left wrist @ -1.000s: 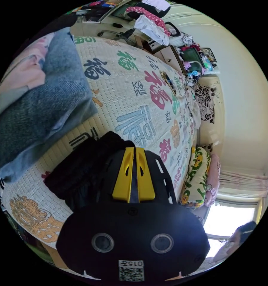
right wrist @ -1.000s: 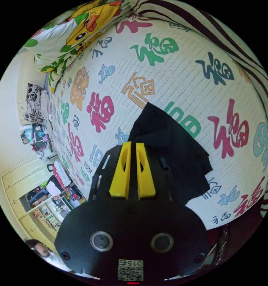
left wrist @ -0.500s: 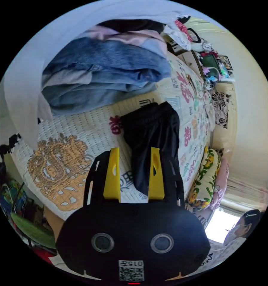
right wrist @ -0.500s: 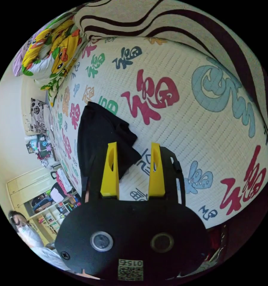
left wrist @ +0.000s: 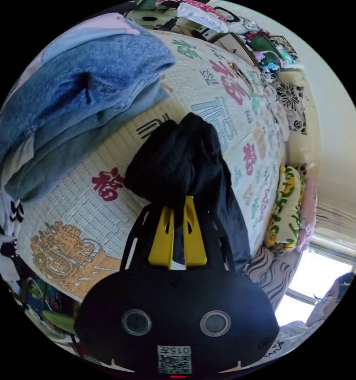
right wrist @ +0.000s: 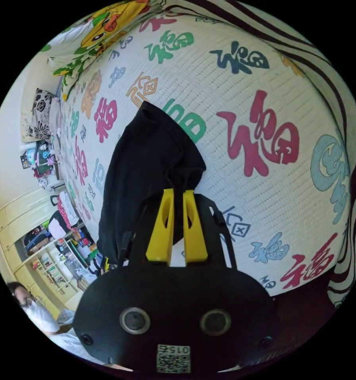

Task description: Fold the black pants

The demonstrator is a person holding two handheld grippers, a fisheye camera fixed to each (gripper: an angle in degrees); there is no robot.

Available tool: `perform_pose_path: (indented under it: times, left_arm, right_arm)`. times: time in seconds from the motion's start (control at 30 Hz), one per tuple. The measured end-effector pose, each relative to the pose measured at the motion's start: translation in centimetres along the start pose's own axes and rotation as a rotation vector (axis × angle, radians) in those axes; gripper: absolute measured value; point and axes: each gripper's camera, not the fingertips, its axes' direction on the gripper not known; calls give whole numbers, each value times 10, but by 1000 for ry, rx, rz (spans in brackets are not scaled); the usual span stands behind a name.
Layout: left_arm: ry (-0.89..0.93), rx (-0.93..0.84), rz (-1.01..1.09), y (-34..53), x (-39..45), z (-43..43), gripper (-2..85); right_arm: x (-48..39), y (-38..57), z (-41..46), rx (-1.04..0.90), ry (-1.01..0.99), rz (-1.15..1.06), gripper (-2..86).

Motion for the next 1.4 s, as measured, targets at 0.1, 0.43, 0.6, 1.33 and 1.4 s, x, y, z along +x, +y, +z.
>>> perform_pose_path:
  times: [0.1, 0.43, 0.6, 1.33, 1.4]
  left_arm:
    - [-22, -61, 52, -4, 18, 2, 16]
    - [-219, -289, 124, 52, 36, -17, 25]
    - [-290, -350, -82, 100, -8, 14, 56]
    - [-80, -982, 1793, 525, 519, 446, 103]
    - [-197, -982, 1858, 551, 527, 473, 85]
  right_arm:
    - [23, 18, -20, 0, -39, 34, 29]
    - [117, 127, -28, -215, 100, 101, 29]
    - [183, 176, 12, -225, 200, 292, 62]
    - [282, 259, 115, 152, -303, 309, 6]
    - [285, 260, 123, 156, -307, 283, 2]
